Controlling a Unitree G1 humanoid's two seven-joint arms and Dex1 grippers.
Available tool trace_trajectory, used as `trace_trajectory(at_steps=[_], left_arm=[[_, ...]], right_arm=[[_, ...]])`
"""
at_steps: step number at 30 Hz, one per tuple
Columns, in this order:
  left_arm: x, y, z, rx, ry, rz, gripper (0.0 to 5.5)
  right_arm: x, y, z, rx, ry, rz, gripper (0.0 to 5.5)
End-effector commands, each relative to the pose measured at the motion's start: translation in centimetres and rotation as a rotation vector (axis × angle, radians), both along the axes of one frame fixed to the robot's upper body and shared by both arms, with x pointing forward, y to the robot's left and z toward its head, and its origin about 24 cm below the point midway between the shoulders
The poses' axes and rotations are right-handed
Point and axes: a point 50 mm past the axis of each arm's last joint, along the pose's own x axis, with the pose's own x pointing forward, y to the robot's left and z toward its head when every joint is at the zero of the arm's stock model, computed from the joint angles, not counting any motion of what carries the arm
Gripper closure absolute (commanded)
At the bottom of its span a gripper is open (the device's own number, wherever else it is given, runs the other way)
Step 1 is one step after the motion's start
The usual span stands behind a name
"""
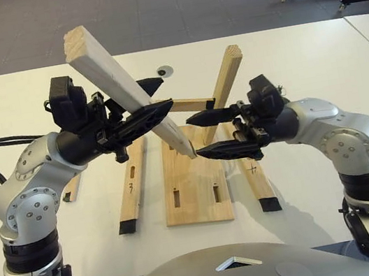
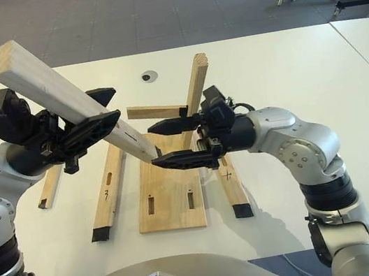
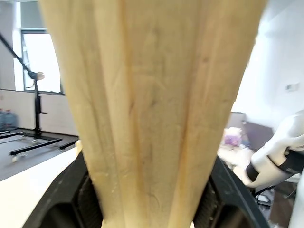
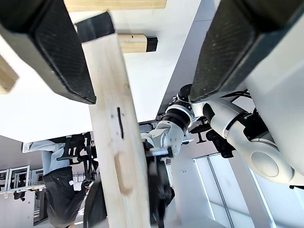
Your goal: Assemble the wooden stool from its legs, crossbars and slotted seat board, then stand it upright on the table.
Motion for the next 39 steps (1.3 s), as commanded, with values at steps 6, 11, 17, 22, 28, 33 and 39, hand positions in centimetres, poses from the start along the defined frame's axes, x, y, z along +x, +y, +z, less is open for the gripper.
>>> trace_trajectory(at_steps=[6,11,17,22,28,33,39], left_arm=[[2.4,4.2,-5.3,0.305,-0.175,0.286,3.46],[4.2,4.8,-6.6,0.187,-0.183,0.401,3.46],[3.8,4.4,-6.4,-0.024,-0.212,0.285,3.46],[3.7,3.9,-7.3,-0.054,-0.175,0.22,3.46],[3.7,3.3,-8.1,-0.051,-0.165,0.22,3.46],[4.1,2.6,-8.1,-0.043,-0.166,0.221,3.46],[4.2,-0.4,-8.0,-0.05,-0.188,0.106,3.46]], right_arm=[[1.3,-2.4,3.2,0.085,-0.116,-0.163,0.12],[1.6,-2.7,3.8,0.092,-0.148,-0.193,0.12],[2.0,-2.5,4.1,0.125,-0.156,-0.184,0.12],[2.2,-2.5,4.6,0.139,-0.167,-0.171,0.12],[2.3,-2.2,4.7,0.128,-0.169,-0.153,0.12],[2.4,-2.4,4.8,0.117,-0.161,-0.142,0.12],[2.2,-2.2,4.8,0.114,-0.125,-0.114,0.12]])
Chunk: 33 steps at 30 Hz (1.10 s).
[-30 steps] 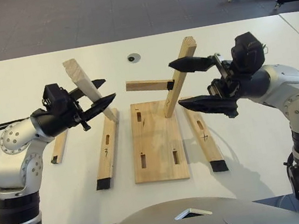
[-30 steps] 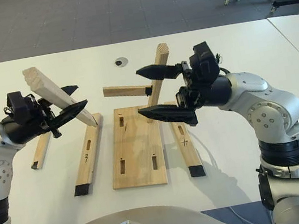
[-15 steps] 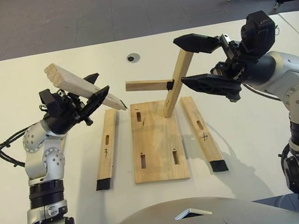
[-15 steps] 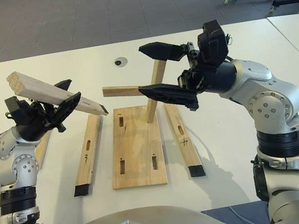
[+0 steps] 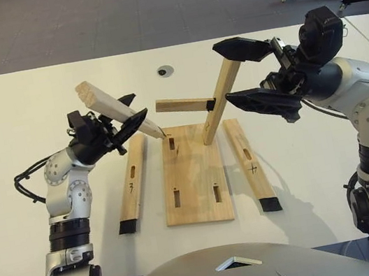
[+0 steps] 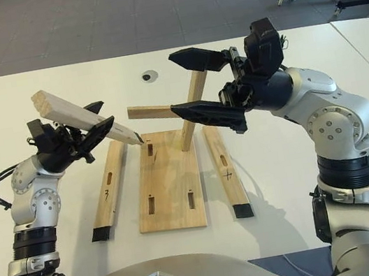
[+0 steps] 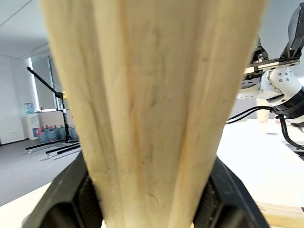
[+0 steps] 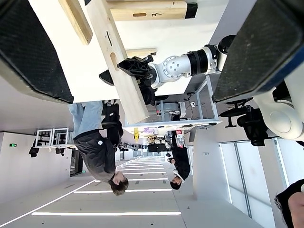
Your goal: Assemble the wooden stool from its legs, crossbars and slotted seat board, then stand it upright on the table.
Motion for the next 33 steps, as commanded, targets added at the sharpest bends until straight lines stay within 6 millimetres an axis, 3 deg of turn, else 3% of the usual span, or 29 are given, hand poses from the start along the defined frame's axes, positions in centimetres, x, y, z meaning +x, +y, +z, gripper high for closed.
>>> trace_trajectory(at_steps=[1,5,17,33], left_arm=[[0.3,-2.1,0.5,0.009,-0.04,-0.085,3.46],[0.7,-2.6,0.2,0.03,-0.045,-0.122,3.46],[1.7,0.2,-0.4,0.104,-0.038,-0.119,3.46],[-0.4,0.0,-1.8,0.152,0.042,-0.213,3.46]], right_arm=[[0.0,0.4,0.5,-0.002,0.002,0.027,0.12],[0.3,0.9,0.6,0.009,-0.005,0.049,0.12],[1.3,0.8,0.8,-0.004,-0.048,0.063,0.12],[1.5,0.7,1.3,-0.028,-0.045,0.074,0.12]])
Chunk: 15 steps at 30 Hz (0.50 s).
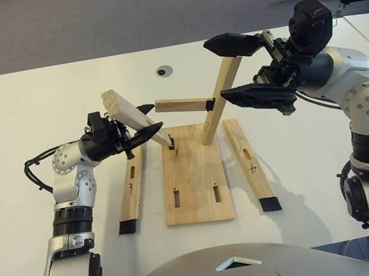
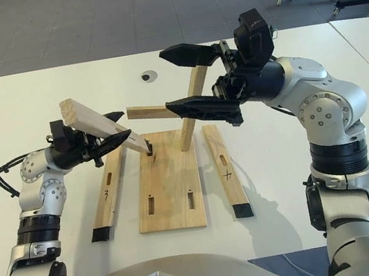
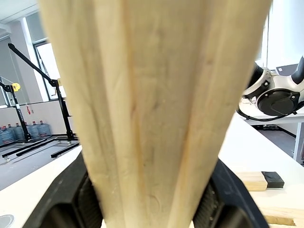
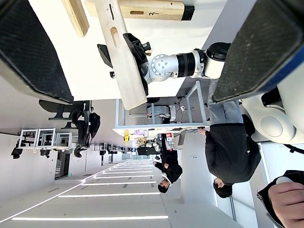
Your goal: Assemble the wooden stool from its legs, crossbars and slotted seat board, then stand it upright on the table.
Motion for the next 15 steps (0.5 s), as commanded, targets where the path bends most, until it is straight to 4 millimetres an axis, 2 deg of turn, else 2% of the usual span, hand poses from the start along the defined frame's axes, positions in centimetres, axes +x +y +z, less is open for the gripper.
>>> trace_trajectory(at_steps=[1,7,15], left_arm=[[-0.9,0.0,-0.7,0.05,0.054,-0.044,3.46],[-1.4,-0.1,-0.6,0.083,0.085,-0.097,3.46],[-1.6,-0.1,0.6,0.144,0.105,-0.144,3.46]], right_arm=[[0.1,0.0,0.8,-0.019,-0.018,0.004,0.12],[0.2,0.1,0.8,-0.027,-0.002,0.012,0.12],[0.0,0.4,0.5,-0.036,0.013,0.019,0.12]])
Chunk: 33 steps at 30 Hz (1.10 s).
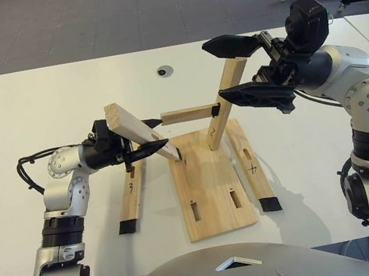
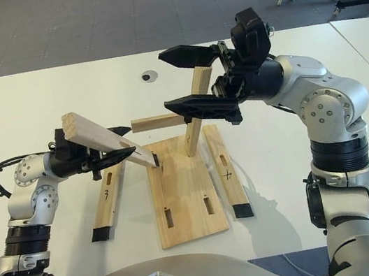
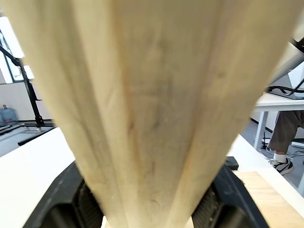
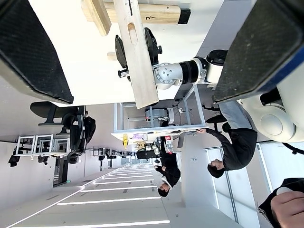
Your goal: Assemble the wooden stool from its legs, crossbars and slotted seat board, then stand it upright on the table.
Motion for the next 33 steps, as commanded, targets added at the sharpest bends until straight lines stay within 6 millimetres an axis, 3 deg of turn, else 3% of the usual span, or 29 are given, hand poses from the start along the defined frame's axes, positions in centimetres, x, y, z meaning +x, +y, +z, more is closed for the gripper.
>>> trace_trajectory(at_steps=[1,7,18,29,33], left_arm=[[-0.1,0.1,0.0,0.053,0.03,-0.014,3.46],[-0.1,0.2,-1.2,0.009,0.098,0.042,3.46],[-0.1,0.6,-1.5,-0.132,0.158,0.079,3.46],[0.2,0.4,-3.1,0.046,0.297,0.08,3.46],[0.3,0.3,-3.0,0.068,0.298,0.068,3.46]], right_arm=[[-0.1,0.3,0.4,-0.014,-0.015,0.015,0.12],[-0.2,0.4,0.4,-0.019,-0.02,0.027,0.12],[-0.3,0.6,0.0,-0.025,-0.014,0.039,0.12],[-0.7,0.8,-0.1,-0.021,-0.015,0.046,0.12],[0.4,0.6,0.3,0.009,-0.031,-0.053,0.12]])
